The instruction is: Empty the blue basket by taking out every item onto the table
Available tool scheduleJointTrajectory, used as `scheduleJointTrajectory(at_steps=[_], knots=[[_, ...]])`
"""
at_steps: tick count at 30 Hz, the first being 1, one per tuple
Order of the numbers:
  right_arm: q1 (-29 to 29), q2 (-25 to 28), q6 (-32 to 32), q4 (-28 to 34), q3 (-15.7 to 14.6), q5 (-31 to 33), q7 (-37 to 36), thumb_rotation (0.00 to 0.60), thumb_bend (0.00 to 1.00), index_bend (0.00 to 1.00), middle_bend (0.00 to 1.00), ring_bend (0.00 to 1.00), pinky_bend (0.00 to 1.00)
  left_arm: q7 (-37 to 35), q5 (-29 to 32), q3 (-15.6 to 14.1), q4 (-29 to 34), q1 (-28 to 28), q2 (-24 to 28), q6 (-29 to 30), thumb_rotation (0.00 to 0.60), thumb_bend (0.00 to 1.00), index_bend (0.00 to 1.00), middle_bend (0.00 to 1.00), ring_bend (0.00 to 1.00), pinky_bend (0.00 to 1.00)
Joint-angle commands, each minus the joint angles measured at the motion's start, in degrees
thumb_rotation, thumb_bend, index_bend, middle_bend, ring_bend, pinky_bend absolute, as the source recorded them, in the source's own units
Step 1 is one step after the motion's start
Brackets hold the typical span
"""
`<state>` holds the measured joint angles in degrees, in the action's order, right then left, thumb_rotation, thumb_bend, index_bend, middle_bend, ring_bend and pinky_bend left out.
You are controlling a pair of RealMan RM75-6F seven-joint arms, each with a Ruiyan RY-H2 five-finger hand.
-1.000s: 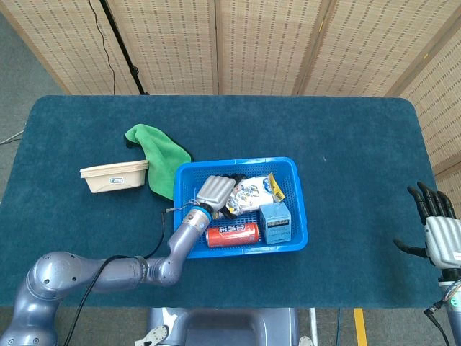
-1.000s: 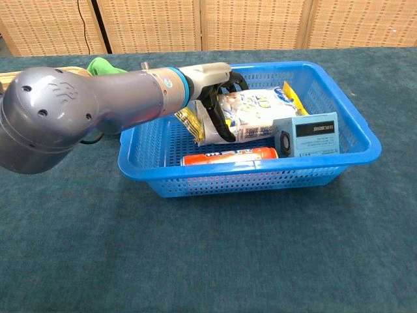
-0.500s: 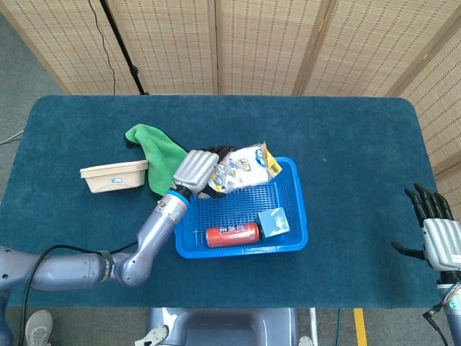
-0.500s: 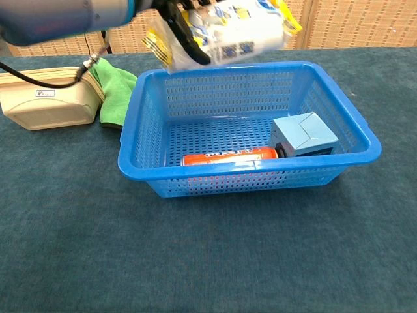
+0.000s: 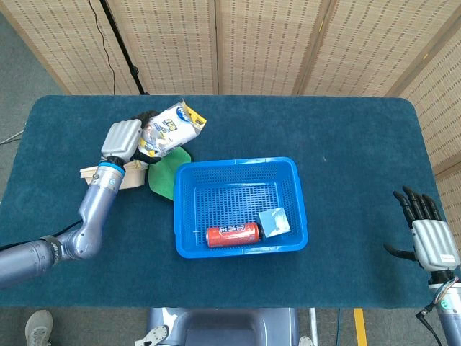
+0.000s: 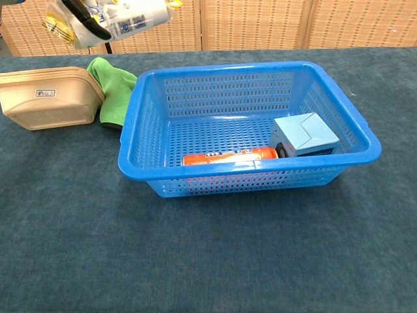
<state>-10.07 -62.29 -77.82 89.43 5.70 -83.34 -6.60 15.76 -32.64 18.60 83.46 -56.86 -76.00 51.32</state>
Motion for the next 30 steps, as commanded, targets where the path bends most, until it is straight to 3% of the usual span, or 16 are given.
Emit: scheduleJointTrajectory(at_steps=[1, 2, 3, 4, 6, 7, 12, 16, 23, 30], knots=[[-0.26, -0.15, 0.52, -0.06, -0.06, 0.30, 0.11, 0.600, 0.00, 0.00, 0.00, 0.00, 0.00, -3.31, 0.08, -0.84, -5.31, 0.54, -1.76, -5.88, 0.600, 0.32, 0.18, 0.19, 0.17, 0.40], [-0.30, -0.18, 0.64, -0.09, -0.06, 0.37, 0.15, 0.600, 0.00, 0.00, 0.00, 0.00, 0.00, -3.80, -0.22, -1.00, -5.67, 0.60, -1.66, -7.16, 0.600, 0.28, 0.08, 0.07, 0.06, 0.27], [-0.34, -0.21, 0.75, -0.14, -0.05, 0.49, 0.23, 0.600, 0.00, 0.00, 0.00, 0.00, 0.00, -4.40, -0.48, -1.25, -6.03, 0.66, -1.32, -9.08, 0.600, 0.25, 0.03, 0.02, 0.02, 0.19], [-0.35, -0.22, 0.79, -0.16, -0.05, 0.56, 0.26, 0.600, 0.00, 0.00, 0.00, 0.00, 0.00, -4.74, -0.60, -1.39, -6.20, 0.67, -1.03, -10.27, 0.600, 0.21, 0.00, 0.00, 0.00, 0.09], [-0.37, -0.26, 0.82, -0.22, 0.01, 0.72, 0.27, 0.600, 0.00, 0.00, 0.00, 0.00, 0.00, -5.80, -1.37, -1.33, -6.40, 0.72, -0.35, -12.31, 0.600, 0.16, 0.00, 0.00, 0.00, 0.01], [-0.30, -0.20, 0.75, -0.37, 0.17, 1.06, 0.12, 0.600, 0.00, 0.00, 0.00, 0.00, 0.00, -8.39, -6.15, 0.16, -3.87, 1.58, 1.13, -12.32, 0.600, 0.14, 0.00, 0.00, 0.00, 0.00], [-0.26, -0.03, 0.54, -0.48, 0.38, 1.27, -0.32, 0.600, 0.00, 0.00, 0.00, 0.00, 0.00, -13.90, -19.69, 0.97, 3.72, 4.39, 4.75, -11.64, 0.600, 0.13, 0.00, 0.00, 0.00, 0.00], [-0.20, 0.10, 0.42, -0.48, 0.34, 1.17, -0.64, 0.600, 0.00, 0.00, 0.00, 0.00, 0.00, -15.88, -25.33, 0.50, 10.08, 4.78, 6.80, -12.45, 0.600, 0.13, 0.00, 0.00, 0.00, 0.00], [-0.11, 0.34, 0.17, -0.54, 0.42, 1.17, -1.24, 0.600, 0.00, 0.00, 0.00, 0.00, 0.00, -16.09, -25.36, -0.94, 16.36, 1.49, 4.72, -15.90, 0.600, 0.12, 0.00, 0.00, 0.00, 0.00], [-0.04, 0.57, 0.08, -0.70, 0.42, 1.09, -2.04, 0.600, 0.00, 0.00, 0.00, 0.00, 0.00, -11.62, -16.10, -2.52, 11.10, -5.00, -6.14, -14.55, 0.600, 0.12, 0.00, 0.00, 0.00, 0.00]])
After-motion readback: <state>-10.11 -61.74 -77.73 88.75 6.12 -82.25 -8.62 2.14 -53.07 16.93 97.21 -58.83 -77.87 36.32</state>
